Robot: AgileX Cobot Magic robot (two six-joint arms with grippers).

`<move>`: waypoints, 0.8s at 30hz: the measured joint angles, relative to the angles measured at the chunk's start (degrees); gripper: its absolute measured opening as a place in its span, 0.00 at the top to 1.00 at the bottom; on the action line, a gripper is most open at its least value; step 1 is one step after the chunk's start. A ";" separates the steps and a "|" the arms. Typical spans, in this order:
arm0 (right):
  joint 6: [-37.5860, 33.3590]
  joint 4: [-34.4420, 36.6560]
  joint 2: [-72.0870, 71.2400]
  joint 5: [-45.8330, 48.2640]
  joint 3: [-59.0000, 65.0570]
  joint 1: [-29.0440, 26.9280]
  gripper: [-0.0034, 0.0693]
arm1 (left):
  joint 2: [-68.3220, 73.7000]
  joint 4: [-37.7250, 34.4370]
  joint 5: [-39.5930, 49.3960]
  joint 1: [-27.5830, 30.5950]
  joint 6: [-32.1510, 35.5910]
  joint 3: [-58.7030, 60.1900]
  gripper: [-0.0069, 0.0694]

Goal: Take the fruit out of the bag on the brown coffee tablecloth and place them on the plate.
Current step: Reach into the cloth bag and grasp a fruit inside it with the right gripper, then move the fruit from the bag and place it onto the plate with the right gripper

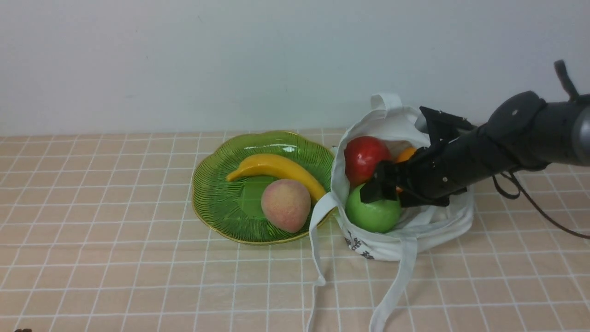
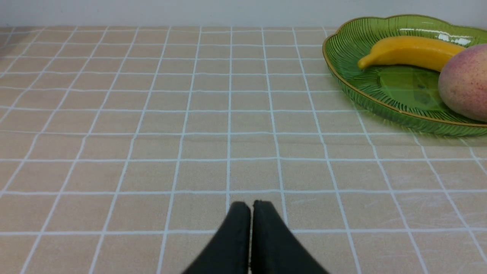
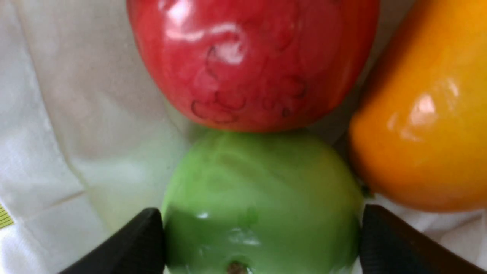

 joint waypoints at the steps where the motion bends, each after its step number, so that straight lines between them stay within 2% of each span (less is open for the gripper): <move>1: -0.25 0.20 0.15 0.00 -0.22 0.00 0.13 | 0.00 0.00 0.00 0.00 0.00 0.00 0.92; 12: -0.79 -1.20 0.14 1.47 -1.06 0.00 0.15 | 0.00 0.00 0.00 0.00 0.00 0.00 0.92; 19: 0.00 -7.12 -3.20 8.64 -3.66 -0.47 0.16 | 0.00 0.00 0.00 0.00 0.00 0.00 0.92; 24: 2.59 -9.62 -9.07 14.38 -5.83 -3.95 0.16 | 0.00 0.00 0.00 0.00 0.00 0.00 0.92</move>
